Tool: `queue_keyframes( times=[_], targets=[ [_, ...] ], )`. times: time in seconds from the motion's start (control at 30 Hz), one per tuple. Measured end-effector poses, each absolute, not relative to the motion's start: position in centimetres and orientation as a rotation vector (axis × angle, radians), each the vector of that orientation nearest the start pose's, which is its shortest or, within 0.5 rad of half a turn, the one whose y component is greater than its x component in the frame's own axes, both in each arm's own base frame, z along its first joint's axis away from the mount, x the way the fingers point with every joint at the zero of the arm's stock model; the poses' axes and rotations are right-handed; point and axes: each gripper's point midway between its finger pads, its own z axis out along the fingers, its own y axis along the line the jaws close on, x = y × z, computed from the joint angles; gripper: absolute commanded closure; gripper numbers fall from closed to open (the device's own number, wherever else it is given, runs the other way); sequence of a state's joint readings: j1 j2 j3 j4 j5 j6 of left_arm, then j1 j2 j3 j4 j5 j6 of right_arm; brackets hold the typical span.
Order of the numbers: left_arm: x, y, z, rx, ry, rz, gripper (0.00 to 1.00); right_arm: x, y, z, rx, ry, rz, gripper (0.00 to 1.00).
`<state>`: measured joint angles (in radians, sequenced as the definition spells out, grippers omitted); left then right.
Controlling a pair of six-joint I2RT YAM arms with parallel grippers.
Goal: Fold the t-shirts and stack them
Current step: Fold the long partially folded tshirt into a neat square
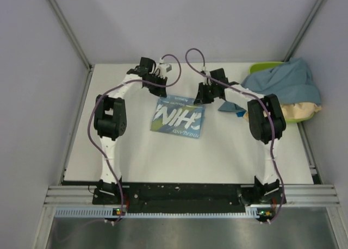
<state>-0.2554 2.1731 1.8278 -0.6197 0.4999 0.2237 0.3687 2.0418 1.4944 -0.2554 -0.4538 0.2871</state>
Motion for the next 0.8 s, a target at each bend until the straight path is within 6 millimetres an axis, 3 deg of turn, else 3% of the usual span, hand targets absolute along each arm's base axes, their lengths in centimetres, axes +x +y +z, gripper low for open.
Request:
queue_keyframes(
  times=[0.13, 0.27, 0.33, 0.4, 0.53, 0.63, 0.73, 0.8],
  targets=[
    [49.6, -19.5, 6.2, 0.702, 2.435, -0.594, 0.83, 45.1, 25.8, 3.5, -0.22, 2.537, 0.817, 0.93],
    [50.9, -18.6, 4.6, 0.638, 2.483, -0.54, 0.77, 47.2, 25.8, 3.9, -0.156, 2.54, 0.822, 0.9],
    [51.7, -18.3, 4.8, 0.607, 2.484, -0.516, 0.67, 48.2, 25.5, 4.3, -0.139, 2.524, 0.808, 0.86],
    [52.2, -17.9, 5.3, 0.577, 2.481, -0.507, 0.59, 48.6, 25.0, 4.5, -0.125, 2.523, 0.789, 0.77],
    [52.6, -16.5, 6.8, 0.474, 2.48, -0.509, 0.48, 48.7, 23.9, 4.4, -0.119, 2.536, 0.728, 0.46],
    [50.4, -15.1, 7.9, 0.357, 2.501, -0.533, 0.34, 47.3, 23.1, 5.2, -0.129, 2.542, 0.695, 0.38],
    [45.6, -13.9, 8.8, 0.242, 2.517, -0.577, 0.32, 45.1, 22.4, 7.1, -0.144, 2.537, 0.696, 0.35],
    [43.3, -14.1, 9.3, 0.216, 2.519, -0.61, 0.32, 44.0, 22.2, 7.9, -0.15, 2.531, 0.709, 0.34]
  ],
)
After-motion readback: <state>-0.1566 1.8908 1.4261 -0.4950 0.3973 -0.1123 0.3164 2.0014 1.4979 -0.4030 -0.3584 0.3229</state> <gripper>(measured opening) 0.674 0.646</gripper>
